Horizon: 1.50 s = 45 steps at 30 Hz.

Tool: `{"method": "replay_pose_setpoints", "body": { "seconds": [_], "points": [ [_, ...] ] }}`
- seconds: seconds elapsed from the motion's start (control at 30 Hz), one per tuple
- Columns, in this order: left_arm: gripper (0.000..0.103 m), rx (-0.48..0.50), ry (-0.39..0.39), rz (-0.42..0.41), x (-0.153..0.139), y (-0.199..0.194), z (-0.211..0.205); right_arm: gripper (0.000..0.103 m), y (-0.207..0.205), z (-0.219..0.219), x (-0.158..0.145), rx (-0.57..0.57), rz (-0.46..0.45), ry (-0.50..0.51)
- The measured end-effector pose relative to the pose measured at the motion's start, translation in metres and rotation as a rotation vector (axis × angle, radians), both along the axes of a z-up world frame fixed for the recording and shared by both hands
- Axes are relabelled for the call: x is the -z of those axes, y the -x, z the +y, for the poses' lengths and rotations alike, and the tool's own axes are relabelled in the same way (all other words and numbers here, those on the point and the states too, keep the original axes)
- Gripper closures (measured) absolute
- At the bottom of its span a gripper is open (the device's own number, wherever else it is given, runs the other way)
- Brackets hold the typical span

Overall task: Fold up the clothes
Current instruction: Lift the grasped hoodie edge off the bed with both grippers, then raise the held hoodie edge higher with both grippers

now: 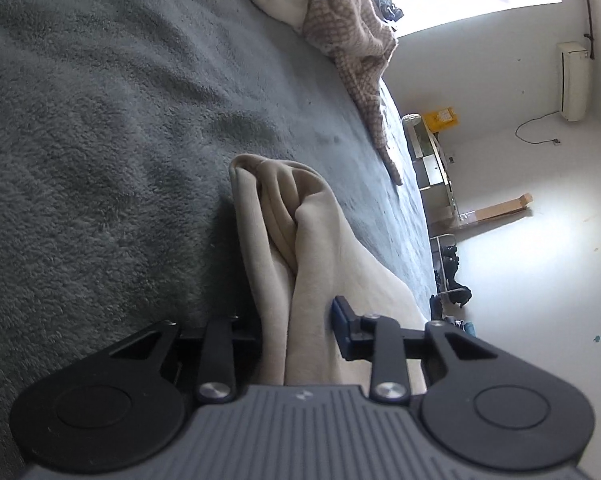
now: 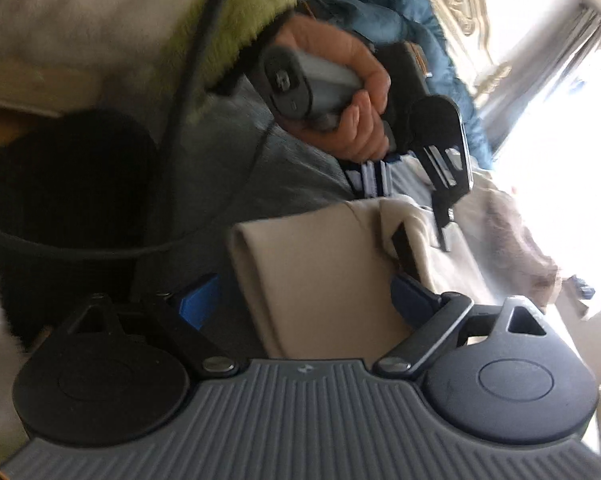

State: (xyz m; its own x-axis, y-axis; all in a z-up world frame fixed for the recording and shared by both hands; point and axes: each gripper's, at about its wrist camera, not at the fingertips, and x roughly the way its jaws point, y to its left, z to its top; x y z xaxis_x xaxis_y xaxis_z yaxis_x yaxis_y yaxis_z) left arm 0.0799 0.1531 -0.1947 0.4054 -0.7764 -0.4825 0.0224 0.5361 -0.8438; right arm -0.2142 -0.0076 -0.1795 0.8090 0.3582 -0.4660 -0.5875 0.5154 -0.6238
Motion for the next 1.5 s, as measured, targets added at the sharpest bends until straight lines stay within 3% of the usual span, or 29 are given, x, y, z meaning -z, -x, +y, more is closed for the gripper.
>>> {"method": "replay_pose_setpoints", "body": {
  "seconds": [0.3,0.47,0.67,0.8,0.97,1.13,1.27,1.33,1.37,1.5],
  "points": [
    [0.070,0.006,0.020,0.030,0.009,-0.010,-0.003,0.012,-0.004,-0.009,-0.010,0.123,-0.088,-0.059],
    [0.070,-0.004,0.051,0.067,0.014,-0.017,-0.005,0.012,0.009,-0.006,-0.002,0.063,-0.092,-0.027],
    [0.066,-0.015,0.099,0.134,0.018,-0.023,-0.006,0.012,0.003,0.006,0.005,0.046,-0.104,-0.061],
    [0.066,-0.011,0.103,0.142,0.018,-0.024,-0.008,0.012,-0.004,0.010,0.013,0.088,-0.182,-0.029],
    [0.068,-0.007,0.108,0.146,0.023,-0.026,-0.007,0.012,-0.006,-0.014,-0.001,0.187,-0.268,-0.051],
    [0.069,-0.007,0.105,0.132,0.025,-0.028,-0.009,0.011,-0.027,-0.028,-0.005,0.248,-0.224,-0.061],
    [0.076,-0.020,0.102,0.107,0.028,-0.024,-0.009,0.012,-0.044,-0.035,-0.015,0.276,-0.168,-0.095],
    [0.081,-0.030,0.071,0.069,0.024,-0.019,-0.013,0.020,-0.054,-0.038,-0.024,0.284,-0.134,-0.121],
    [0.084,-0.035,0.048,0.045,0.020,-0.016,-0.015,0.036,-0.057,-0.042,-0.029,0.288,-0.107,-0.143],
    [0.087,-0.077,-0.025,-0.027,0.003,-0.003,-0.022,0.069,-0.061,-0.045,-0.039,0.298,-0.064,-0.202]
  ]
}}
